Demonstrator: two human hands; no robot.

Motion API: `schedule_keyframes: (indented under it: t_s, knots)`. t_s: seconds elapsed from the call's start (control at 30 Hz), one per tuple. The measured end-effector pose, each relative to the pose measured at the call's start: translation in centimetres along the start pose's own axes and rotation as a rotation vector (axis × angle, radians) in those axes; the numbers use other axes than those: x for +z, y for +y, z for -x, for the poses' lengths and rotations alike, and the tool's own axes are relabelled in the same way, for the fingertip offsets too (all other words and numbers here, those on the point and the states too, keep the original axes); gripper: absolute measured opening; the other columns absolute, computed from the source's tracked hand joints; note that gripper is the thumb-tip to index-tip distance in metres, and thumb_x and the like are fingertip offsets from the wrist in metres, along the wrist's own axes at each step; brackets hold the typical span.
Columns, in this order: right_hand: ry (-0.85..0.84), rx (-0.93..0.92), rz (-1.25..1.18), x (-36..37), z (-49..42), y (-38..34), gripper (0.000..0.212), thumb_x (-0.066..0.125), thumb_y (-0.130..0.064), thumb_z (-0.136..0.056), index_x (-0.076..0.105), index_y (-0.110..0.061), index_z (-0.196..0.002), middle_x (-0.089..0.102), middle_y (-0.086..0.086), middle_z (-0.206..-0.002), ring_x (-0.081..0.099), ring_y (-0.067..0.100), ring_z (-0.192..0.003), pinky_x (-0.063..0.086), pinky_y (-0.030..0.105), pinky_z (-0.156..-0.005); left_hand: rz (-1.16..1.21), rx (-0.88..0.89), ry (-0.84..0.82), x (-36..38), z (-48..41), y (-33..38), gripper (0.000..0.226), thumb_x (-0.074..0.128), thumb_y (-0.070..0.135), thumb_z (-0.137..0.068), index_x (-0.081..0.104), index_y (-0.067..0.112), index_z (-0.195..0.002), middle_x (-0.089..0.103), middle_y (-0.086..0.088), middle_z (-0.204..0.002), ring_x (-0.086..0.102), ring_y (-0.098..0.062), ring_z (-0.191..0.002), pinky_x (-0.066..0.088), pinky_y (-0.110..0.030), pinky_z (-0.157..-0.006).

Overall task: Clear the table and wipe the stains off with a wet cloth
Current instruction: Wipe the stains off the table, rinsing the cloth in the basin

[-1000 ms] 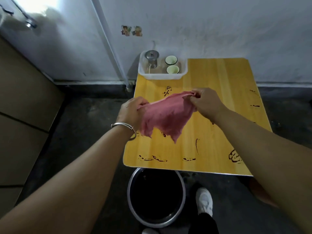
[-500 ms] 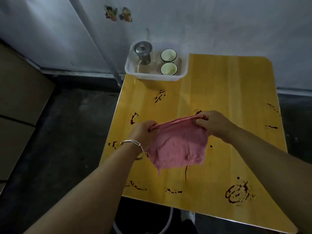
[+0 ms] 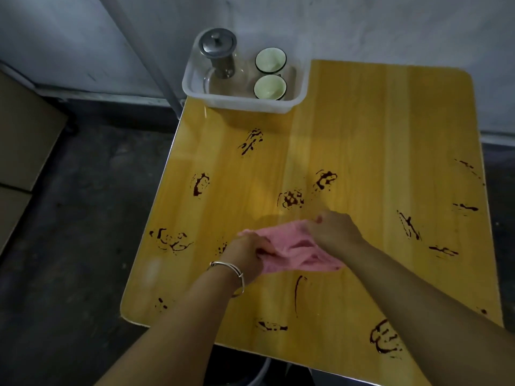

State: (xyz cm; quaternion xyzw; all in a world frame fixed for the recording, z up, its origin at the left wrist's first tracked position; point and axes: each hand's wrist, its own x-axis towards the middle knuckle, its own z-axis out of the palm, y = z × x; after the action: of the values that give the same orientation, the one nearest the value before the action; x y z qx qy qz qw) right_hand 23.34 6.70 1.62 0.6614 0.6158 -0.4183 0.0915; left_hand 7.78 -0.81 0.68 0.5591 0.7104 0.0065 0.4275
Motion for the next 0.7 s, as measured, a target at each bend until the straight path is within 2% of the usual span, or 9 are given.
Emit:
schedule_keyframes:
  t_s: [0.1,0.17,0.23,0.3,0.37,0.47,0.57,0.63,0.7]
  knots:
    - [0.080,0.165,-0.016,4.7,0.2,-2.0,0.065,0.037,-0.056,-0.091,0.029,-0.012,-0.139,0.043,0.019,-0.136,0.044,0.039,-0.122,0.043,0.049,-0.097,-0.032,-0.004,-0.025,0.3,0.5,-0.3,0.030,0.049,0.003,-0.089,0.065,0.016,-0.110,0.063,-0.005,-0.115,0.058,-0.020,-0.105,0.047,-0.028,-0.093]
    - [0.096,0.230,-0.013,7.3,0.2,-3.5,0.081,0.033,-0.065,-0.088,0.011,-0.013,-0.146,0.017,0.025,-0.151,0.019,0.049,-0.136,0.029,0.063,-0.104,0.068,-0.012,0.179,0.3,1.1,-1.4,0.029,0.048,-0.002,-0.087,0.068,0.012,-0.101,0.067,-0.008,-0.106,0.060,-0.020,-0.096,0.049,-0.027,-0.085]
    - [0.143,0.283,0.001,9.1,0.2,-4.4,0.091,0.031,-0.069,-0.086,-0.005,-0.013,-0.148,-0.006,0.029,-0.152,-0.008,0.051,-0.139,0.010,0.071,-0.106,0.197,-0.052,0.455,0.3,1.9,-3.3,0.035,0.046,-0.013,-0.081,0.070,0.009,-0.095,0.066,-0.005,-0.095,0.058,-0.020,-0.087,0.047,-0.027,-0.076]
    - [0.214,0.293,0.036,10.7,0.2,-4.9,0.094,0.030,-0.070,-0.085,-0.009,-0.013,-0.148,-0.014,0.030,-0.151,-0.017,0.051,-0.137,-0.001,0.072,-0.105,0.200,-0.120,0.648,0.2,2.6,-5.9,0.044,0.041,-0.019,-0.076,0.067,0.009,-0.099,0.060,-0.003,-0.098,0.056,-0.023,-0.095,0.046,-0.031,-0.082]
    - [0.294,0.279,0.053,12.2,0.1,-5.2,0.091,0.032,-0.067,-0.086,-0.006,-0.012,-0.149,-0.013,0.030,-0.152,-0.018,0.050,-0.138,-0.005,0.070,-0.104,0.159,-0.232,0.748,0.3,3.4,-8.8,0.047,0.041,-0.017,-0.078,0.061,0.013,-0.108,0.055,-0.004,-0.113,0.050,-0.023,-0.112,0.040,-0.037,-0.096]
    - [0.391,0.233,0.079,13.7,0.1,-5.4,0.075,0.039,-0.049,-0.090,0.010,-0.012,-0.148,-0.005,0.024,-0.155,-0.014,0.045,-0.141,-0.008,0.066,-0.107,0.128,-0.364,0.830,0.7,4.4,-12.5,0.044,0.047,-0.009,-0.082,0.055,0.016,-0.117,0.048,-0.003,-0.129,0.039,-0.023,-0.126,0.026,-0.040,-0.106]
    - [0.475,0.032,0.110,15.9,0.7,-4.7,0.059,0.034,-0.036,-0.088,0.033,-0.010,-0.141,0.011,0.020,-0.155,-0.004,0.039,-0.144,-0.010,0.062,-0.109,0.128,-0.433,0.866,1.3,5.1,-15.7,0.046,0.050,-0.004,-0.083,0.050,0.016,-0.124,0.040,-0.002,-0.139,0.031,-0.022,-0.133,0.014,-0.043,-0.113]
    - [0.520,-0.103,0.121,17.4,1.1,-4.8,0.070,0.020,-0.042,-0.077,0.042,-0.010,-0.136,0.023,0.019,-0.152,0.003,0.038,-0.144,-0.008,0.061,-0.110,0.101,-0.449,0.857,1.7,5.4,-17.6,0.048,0.049,-0.002,-0.085,0.045,0.016,-0.130,0.035,-0.002,-0.145,0.026,-0.021,-0.138,0.007,-0.043,-0.115]
    - [0.560,-0.146,0.144,18.5,0.8,-5.2,0.079,0.015,-0.049,-0.071,0.043,-0.013,-0.136,0.026,0.016,-0.152,0.005,0.037,-0.144,-0.007,0.060,-0.111,0.084,-0.446,0.839,2.2,5.4,-19.1,0.049,0.046,0.001,-0.089,0.040,0.017,-0.136,0.029,-0.002,-0.149,0.019,-0.020,-0.141,0.004,-0.041,-0.116]
